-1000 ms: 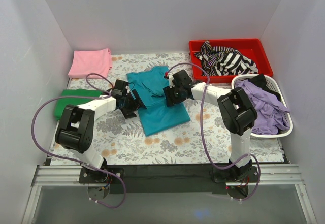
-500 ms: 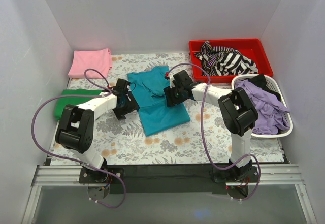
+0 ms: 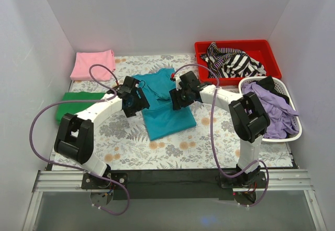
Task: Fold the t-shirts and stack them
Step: Fold the tshirt
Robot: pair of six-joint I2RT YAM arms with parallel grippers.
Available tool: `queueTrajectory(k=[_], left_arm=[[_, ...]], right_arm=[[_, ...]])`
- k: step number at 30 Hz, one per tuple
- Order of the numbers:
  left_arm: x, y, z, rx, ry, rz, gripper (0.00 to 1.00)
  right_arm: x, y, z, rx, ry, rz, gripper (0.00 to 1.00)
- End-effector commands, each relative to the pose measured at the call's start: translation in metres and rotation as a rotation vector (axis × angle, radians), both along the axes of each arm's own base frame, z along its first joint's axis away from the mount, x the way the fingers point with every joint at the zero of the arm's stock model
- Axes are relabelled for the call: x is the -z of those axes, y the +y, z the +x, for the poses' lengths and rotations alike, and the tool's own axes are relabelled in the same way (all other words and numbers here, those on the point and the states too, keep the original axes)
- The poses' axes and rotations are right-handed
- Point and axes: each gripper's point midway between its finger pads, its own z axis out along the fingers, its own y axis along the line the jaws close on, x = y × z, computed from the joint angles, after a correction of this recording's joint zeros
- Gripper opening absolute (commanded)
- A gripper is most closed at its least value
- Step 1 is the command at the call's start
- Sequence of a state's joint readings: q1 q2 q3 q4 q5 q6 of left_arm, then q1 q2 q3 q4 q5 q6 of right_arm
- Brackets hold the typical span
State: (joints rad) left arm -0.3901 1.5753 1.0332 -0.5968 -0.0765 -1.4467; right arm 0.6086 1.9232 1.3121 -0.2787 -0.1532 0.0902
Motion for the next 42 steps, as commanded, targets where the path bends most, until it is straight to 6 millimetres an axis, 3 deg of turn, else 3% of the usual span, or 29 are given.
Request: queueTrajectory(k=[1, 5, 6, 9, 13, 18, 25, 31, 35, 42], left_arm=[[-0.034, -0.029, 0.014, 0.054, -0.095, -0.097, 0.69], [-0.023, -0.075, -0.006, 0.194, -0.032, -0.316, 0.68], [-0.032, -0.096, -0.009, 0.264, -0.048, -0.436, 0.68], [-0.022, -0.116, -0.017, 0.316, -0.022, -0.518, 0.67], [-0.005, -0.125, -0.015, 0.323, -0.024, -0.542, 0.66], [0.006, -0.108, -0.002, 0.259, -0.067, -0.425, 0.66], [0.032, -0.059, -0.006, 0.160, -0.019, -0.155, 0.67], [0.044, -0.054, -0.013, 0.166, 0.022, -0.122, 0.67], [0.050, -0.048, -0.014, 0.162, 0.040, -0.081, 0.67], [0.074, -0.008, -0.020, 0.105, 0.143, 0.148, 0.67]], right_arm=[[-0.019, 0.001, 0.000, -0.012, -0.027, 0.022, 0.62], [-0.019, 0.002, 0.002, -0.008, -0.027, 0.023, 0.62], [-0.017, 0.001, 0.001, -0.008, -0.024, 0.018, 0.62], [-0.017, 0.000, 0.001, -0.004, -0.026, 0.013, 0.62], [-0.012, 0.001, 0.001, -0.005, -0.015, 0.012, 0.62], [-0.007, -0.003, 0.002, 0.007, -0.016, -0.008, 0.62], [0.017, -0.032, 0.000, 0.083, -0.017, -0.134, 0.63], [0.037, -0.040, -0.014, 0.088, 0.048, -0.173, 0.62], [0.039, -0.051, -0.018, 0.116, 0.038, -0.214, 0.62], [0.051, -0.077, -0.038, 0.184, 0.068, -0.320, 0.61]])
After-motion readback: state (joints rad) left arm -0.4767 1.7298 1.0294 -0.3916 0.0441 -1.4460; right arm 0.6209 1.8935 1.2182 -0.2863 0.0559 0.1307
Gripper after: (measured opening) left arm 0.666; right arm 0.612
